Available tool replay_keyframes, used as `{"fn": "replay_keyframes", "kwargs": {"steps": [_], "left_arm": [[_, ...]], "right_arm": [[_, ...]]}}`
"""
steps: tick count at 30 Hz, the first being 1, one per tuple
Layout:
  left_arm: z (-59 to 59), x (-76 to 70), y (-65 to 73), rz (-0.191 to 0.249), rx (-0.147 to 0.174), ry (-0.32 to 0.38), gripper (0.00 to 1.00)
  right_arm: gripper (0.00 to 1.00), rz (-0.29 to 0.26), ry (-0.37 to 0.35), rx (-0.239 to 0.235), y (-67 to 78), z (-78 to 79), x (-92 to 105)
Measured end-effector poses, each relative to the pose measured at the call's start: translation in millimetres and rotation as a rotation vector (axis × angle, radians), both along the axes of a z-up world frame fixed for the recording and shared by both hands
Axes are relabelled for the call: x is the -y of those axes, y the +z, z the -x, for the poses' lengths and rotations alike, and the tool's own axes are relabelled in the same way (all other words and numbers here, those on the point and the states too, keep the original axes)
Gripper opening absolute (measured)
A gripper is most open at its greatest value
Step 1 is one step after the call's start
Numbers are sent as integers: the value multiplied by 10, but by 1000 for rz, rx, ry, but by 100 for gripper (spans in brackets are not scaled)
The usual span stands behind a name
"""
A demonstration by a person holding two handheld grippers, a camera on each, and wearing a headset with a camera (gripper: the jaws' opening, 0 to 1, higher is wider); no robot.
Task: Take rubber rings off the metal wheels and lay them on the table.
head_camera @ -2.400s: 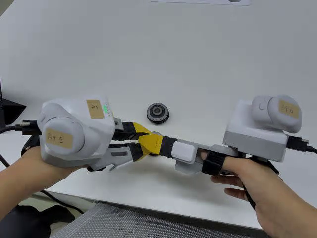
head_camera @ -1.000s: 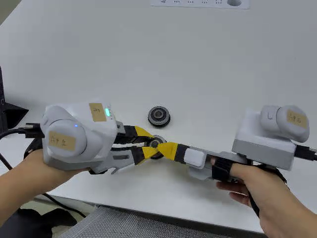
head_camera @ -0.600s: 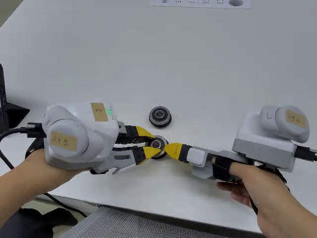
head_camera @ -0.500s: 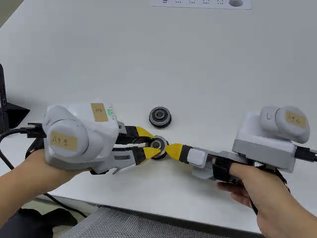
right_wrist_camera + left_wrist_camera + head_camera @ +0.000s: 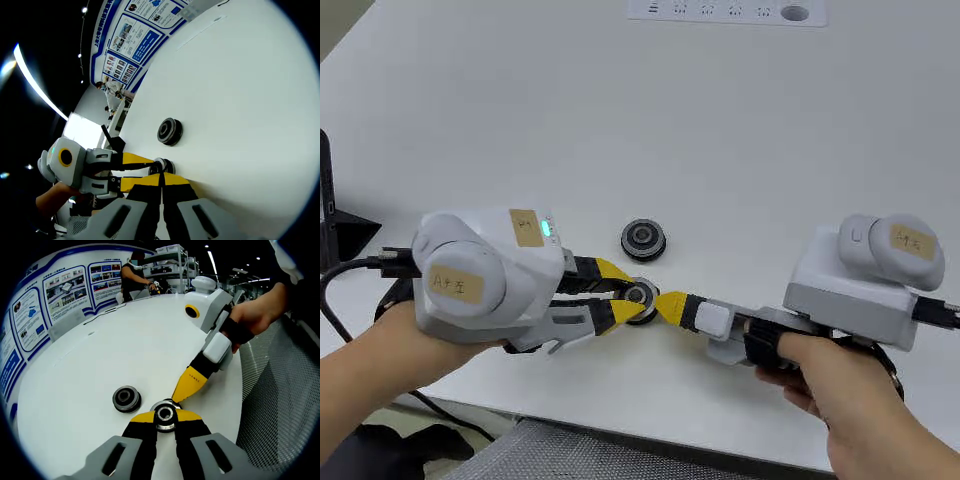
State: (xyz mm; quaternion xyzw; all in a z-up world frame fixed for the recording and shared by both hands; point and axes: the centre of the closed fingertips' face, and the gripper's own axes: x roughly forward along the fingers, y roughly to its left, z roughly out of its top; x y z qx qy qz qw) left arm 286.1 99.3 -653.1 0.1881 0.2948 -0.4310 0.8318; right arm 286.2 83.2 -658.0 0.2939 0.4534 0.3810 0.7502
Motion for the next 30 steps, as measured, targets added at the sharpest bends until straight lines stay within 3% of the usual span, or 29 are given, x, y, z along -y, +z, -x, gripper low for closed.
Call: {"fn": "replay_keyframes", "kwargs": {"steps": [4,30], "left_arm": [[1,-1,0,0,0,-1,13],[3,0,2,-5,-2,-8,13]], "right_arm": [[1,19,26,38,13,3,-17],[1,51,76,116,39,1,-56]]}}
